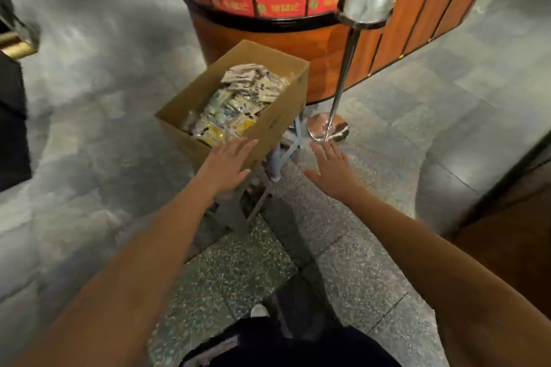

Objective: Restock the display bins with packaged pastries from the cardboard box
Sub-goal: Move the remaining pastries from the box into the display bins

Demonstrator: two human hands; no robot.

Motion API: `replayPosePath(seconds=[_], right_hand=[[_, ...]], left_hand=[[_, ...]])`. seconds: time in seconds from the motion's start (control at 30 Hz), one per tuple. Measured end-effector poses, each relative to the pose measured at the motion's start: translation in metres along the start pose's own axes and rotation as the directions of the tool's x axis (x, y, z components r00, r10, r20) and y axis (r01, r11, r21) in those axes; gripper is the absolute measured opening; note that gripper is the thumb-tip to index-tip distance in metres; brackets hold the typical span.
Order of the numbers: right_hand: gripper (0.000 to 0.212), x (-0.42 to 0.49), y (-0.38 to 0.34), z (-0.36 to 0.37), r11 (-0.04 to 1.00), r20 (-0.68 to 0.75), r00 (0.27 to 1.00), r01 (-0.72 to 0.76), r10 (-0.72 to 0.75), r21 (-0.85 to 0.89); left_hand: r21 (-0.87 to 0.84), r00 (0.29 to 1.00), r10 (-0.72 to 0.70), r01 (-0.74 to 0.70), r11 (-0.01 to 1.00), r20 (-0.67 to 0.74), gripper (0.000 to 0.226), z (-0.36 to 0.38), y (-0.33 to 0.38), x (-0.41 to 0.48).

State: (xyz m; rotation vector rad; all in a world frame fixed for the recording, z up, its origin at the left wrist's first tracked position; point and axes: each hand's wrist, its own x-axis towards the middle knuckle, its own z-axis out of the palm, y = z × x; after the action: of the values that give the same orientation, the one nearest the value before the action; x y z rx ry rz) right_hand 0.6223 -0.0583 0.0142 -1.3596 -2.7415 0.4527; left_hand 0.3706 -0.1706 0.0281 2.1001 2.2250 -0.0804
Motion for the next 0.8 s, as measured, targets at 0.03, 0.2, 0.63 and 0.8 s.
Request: replayPosePath(seconds=[0.03,0.2,0.63,0.8], right_hand=[[0.073,0.012,-0.015,0.003,1.000,0.012,1.000,-0.006,0.006,0.012],[0.075,0.069,-0.071,0.022,0.996,0.101,0.993,0.054,-0.060,0.065],[0.072,0.281,-0.110,0.060,0.990,0.249,0.959,0.132,-0.139,0.045],[0.071,0.362,-0.113,0.072,0.992,0.360,0.925,0.103,-0.121,0.069]], left_hand=[[0.002,1.000,-0.015,0.015,1.000,0.015,0.075,0.000,-0.020,0.000],[-0.050,0.995,-0.088,0.091,0.995,0.049,0.068,0.008,-0.091,0.012],[-0.108,0.957,-0.223,0.245,0.963,0.188,0.065,0.040,-0.244,0.127],[-0.120,0.936,-0.258,0.293,0.949,0.241,0.069,0.039,-0.289,0.185]])
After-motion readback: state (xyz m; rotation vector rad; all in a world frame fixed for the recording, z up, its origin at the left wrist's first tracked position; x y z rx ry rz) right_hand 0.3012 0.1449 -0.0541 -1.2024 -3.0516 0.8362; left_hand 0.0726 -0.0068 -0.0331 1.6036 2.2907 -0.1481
